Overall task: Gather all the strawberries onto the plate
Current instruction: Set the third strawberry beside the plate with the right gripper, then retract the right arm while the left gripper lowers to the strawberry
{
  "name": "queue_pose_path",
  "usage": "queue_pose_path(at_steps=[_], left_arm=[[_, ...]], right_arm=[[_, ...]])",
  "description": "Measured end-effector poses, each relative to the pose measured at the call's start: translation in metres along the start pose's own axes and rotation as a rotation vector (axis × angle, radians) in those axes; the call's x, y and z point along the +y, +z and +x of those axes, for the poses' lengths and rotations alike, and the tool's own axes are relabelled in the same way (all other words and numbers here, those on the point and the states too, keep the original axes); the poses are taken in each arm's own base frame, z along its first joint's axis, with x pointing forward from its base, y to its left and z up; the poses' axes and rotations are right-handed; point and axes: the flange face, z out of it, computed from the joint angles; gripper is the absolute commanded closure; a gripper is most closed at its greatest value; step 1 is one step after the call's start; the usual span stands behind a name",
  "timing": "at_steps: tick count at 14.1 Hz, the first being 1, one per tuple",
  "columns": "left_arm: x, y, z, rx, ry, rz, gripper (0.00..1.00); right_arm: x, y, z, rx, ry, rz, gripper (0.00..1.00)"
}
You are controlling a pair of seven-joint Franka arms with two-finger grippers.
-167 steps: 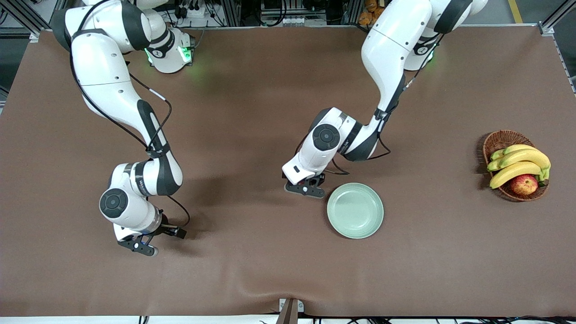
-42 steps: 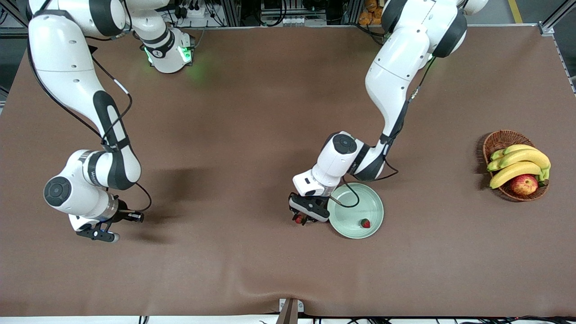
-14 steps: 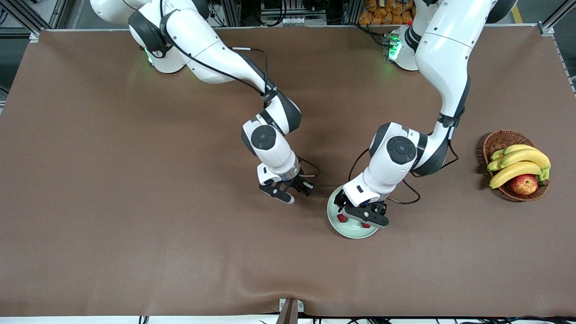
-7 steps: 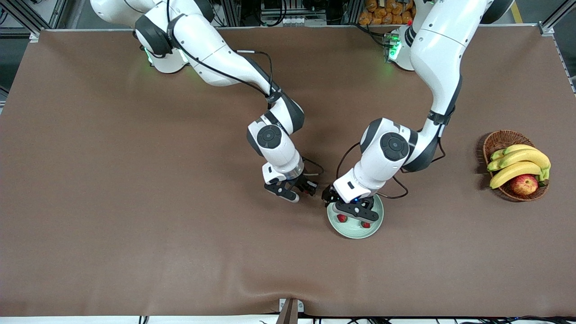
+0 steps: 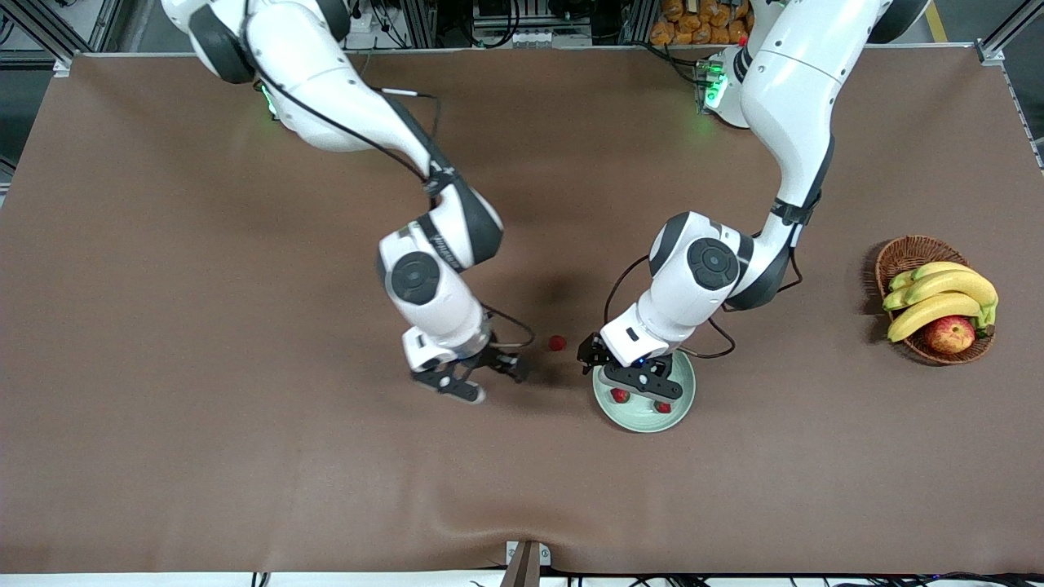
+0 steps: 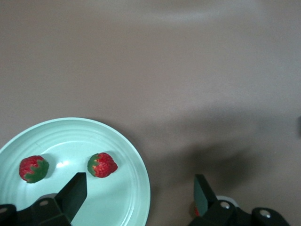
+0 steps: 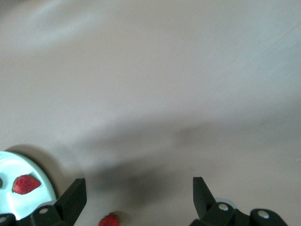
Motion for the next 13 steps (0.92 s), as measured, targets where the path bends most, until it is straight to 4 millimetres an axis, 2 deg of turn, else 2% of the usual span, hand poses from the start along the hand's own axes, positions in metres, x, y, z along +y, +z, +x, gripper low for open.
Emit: queue_pose_path(at_steps=[4,7,10,13], left_arm=[[0.038,0.005,-0.012,-0.013,-0.089,-0.016,0.00],[0.041,0.012,-0.017,-0.028,-0.106,-0.011,0.00],[0.042,0.022,-0.023,-0.053,-0.104,-0.001,0.00],[0.062,0.035,-0.037,-0.078,-0.085,0.009,0.00]], right_arm=[[0.063,-0.067,0.063,-0.062,-0.065,-0.061,0.00],[0.132,-0.126,0.103,-0.089,-0.171,-0.072,0.00],[0.206,-0.184,0.125,-0.128,-0.265,-0.077,0.00],[0.269,-0.244,0.132,-0.129,-0.304,-0.116,0.00]])
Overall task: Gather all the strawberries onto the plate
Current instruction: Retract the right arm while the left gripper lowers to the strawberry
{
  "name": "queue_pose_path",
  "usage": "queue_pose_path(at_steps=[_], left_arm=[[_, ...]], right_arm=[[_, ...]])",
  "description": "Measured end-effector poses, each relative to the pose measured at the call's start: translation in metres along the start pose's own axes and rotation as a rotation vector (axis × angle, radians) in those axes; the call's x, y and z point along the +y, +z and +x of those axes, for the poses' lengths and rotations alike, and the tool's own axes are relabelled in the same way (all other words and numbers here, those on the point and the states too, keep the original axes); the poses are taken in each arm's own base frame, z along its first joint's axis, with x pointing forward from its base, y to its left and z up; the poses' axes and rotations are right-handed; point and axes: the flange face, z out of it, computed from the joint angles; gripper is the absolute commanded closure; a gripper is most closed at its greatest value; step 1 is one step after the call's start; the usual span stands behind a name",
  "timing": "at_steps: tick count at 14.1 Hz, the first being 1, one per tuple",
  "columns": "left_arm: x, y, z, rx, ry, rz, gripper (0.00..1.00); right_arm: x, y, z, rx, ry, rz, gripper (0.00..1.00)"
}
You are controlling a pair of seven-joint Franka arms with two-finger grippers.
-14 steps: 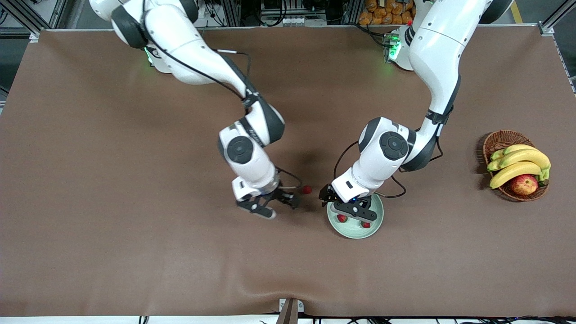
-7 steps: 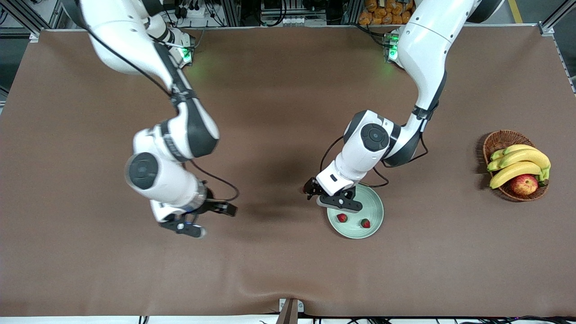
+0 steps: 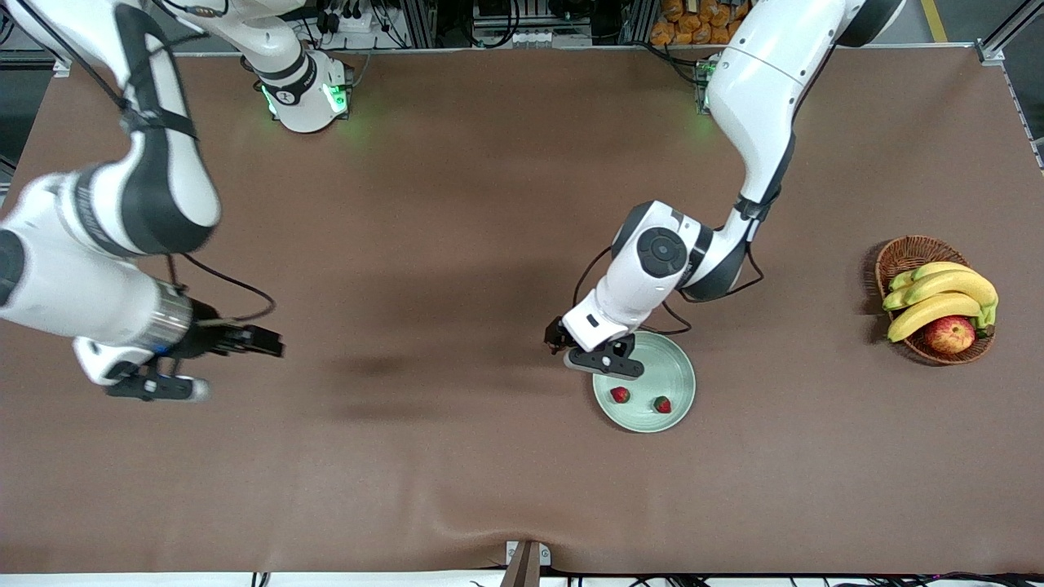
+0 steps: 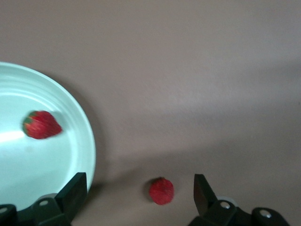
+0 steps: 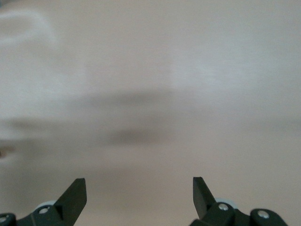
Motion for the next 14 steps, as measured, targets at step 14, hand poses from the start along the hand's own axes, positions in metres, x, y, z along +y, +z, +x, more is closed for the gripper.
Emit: queue_pose_path(at_steps=[14], left_arm=[[0.039,0.052,-0.046,-0.044,0.205,0.104,0.36]], right_arm=[[0.102,-0.145,-0.096,-0.033,-0.066,-0.045,0.00]])
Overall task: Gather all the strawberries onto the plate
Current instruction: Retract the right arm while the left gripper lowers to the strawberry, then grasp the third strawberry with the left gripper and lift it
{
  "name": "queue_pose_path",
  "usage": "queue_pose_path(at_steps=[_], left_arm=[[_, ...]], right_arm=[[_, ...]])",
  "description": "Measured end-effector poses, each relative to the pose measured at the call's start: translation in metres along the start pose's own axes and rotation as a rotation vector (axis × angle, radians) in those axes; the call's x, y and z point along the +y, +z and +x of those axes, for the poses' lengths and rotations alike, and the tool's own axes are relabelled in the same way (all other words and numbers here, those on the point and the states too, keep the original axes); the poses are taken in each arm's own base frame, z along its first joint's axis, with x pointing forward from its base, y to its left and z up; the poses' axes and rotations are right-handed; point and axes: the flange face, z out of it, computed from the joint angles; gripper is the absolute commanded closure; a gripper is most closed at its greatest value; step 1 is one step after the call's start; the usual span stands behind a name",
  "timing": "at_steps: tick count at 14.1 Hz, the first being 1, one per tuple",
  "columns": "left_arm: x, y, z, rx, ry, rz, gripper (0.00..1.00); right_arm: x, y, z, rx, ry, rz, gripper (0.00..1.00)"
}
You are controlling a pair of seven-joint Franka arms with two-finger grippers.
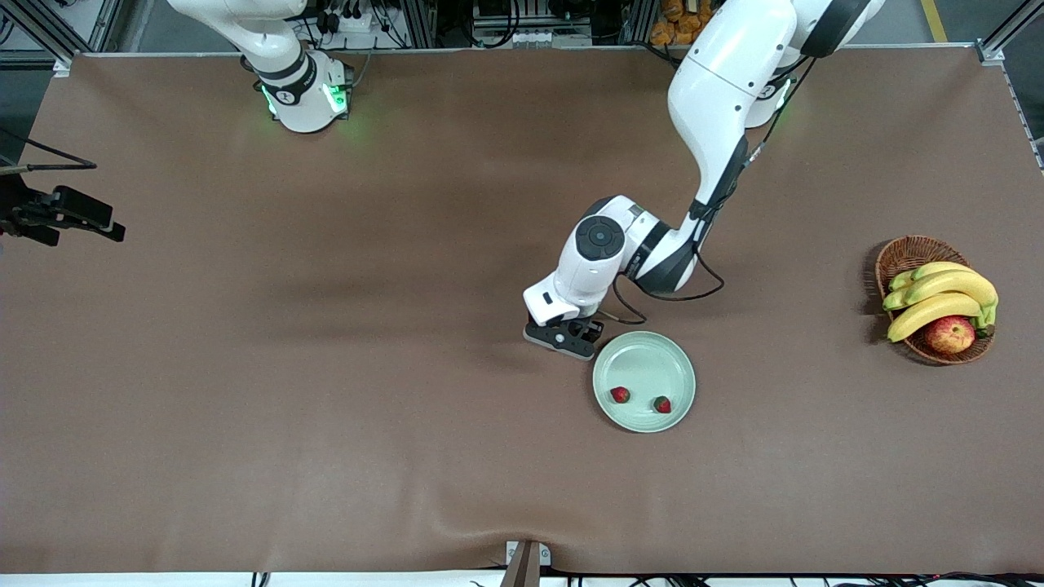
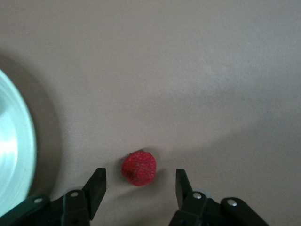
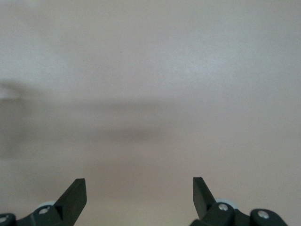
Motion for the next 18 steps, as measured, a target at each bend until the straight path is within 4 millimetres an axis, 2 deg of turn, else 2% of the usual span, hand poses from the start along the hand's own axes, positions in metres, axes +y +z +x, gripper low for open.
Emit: queue_pose_path(at_steps=[2,3,9,15,17,18], left_arm=[[0.000,0.001,-0.001,0.000,0.009,0.007,0.46],[-0.001,0.002,-0.001,0.000,0.012,0.010,0.47],[-0.003,0.003,0.001,0.009,0.040,0.031,0.47],[-0.001,0.006,0.005,0.035,0.043,0.022,0.47],[-0.001,0.011,0.005,0.043,0.045,0.019,0.54],[-0.001,0.013,0.006,0.045,0.048,0.020,0.64]], right_arm=[[0.006,0.004,-0.002,-0.018,0.003,-0.010,0.00],[0.004,0.006,-0.002,-0.025,-0.001,-0.014,0.00],[-0.019,0.005,-0.003,-0.038,-0.054,-0.091,0.00],[-0.021,-0.021,-0.018,0.015,-0.037,-0.076,0.00],[-0.020,-0.026,-0.019,0.036,0.007,-0.069,0.00],[-0.020,-0.028,-0.019,0.046,0.044,-0.068,0.00]])
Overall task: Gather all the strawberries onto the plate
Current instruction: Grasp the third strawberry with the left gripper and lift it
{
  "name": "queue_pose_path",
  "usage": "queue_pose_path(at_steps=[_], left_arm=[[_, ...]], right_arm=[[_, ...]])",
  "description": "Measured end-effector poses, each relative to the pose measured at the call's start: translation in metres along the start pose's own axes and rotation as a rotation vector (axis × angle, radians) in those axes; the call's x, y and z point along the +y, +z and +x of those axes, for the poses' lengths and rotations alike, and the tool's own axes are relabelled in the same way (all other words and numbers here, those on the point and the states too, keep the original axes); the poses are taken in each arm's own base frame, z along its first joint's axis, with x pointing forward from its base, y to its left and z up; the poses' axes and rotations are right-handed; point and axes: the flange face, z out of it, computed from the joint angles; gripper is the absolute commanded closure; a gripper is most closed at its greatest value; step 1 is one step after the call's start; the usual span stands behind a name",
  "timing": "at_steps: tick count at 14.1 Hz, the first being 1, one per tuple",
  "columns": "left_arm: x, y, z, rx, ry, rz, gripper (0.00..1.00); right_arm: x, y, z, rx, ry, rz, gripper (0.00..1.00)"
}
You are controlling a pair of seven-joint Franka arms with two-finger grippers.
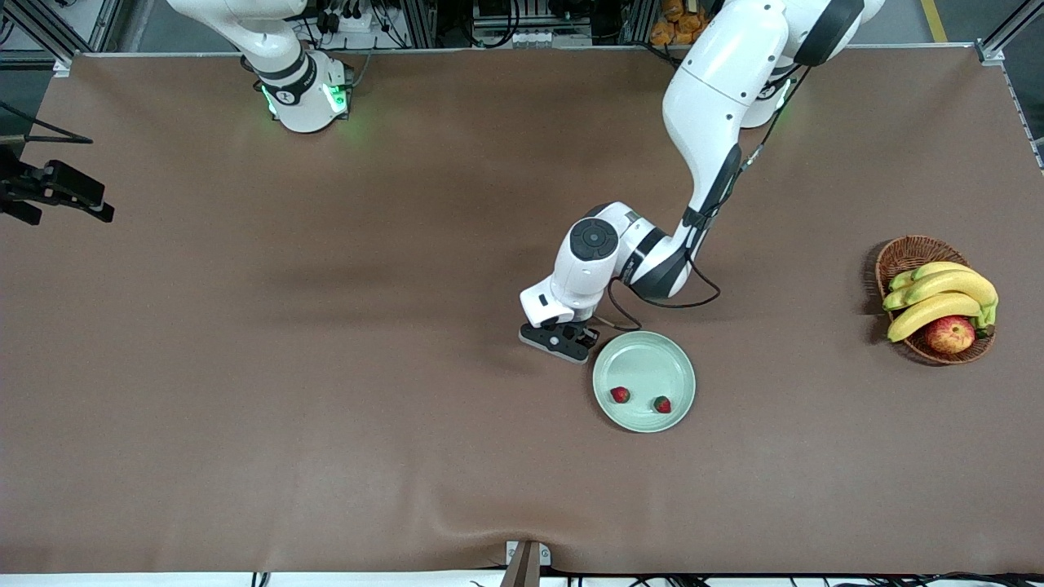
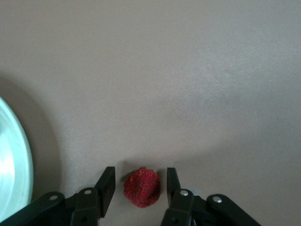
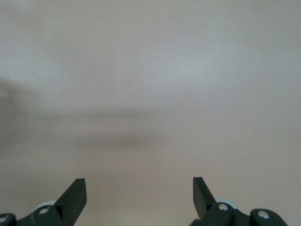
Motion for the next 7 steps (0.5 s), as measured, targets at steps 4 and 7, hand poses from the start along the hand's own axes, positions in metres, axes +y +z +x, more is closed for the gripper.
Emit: queue_pose_path(at_steps=[4,7], left_arm=[[0.0005,-0.0014,0.0023,0.006,0.001,-0.001,0.83],[-0.0005,-0.0048,0.0064,0.015,-0.002,-0.001,0.82]], right_arm=[[0.0001,0.0012,0.0016,0.010,0.060,0.000,0.00],[0.0016,0.0031,0.0022,0.007,0.075,-0.001,0.00]])
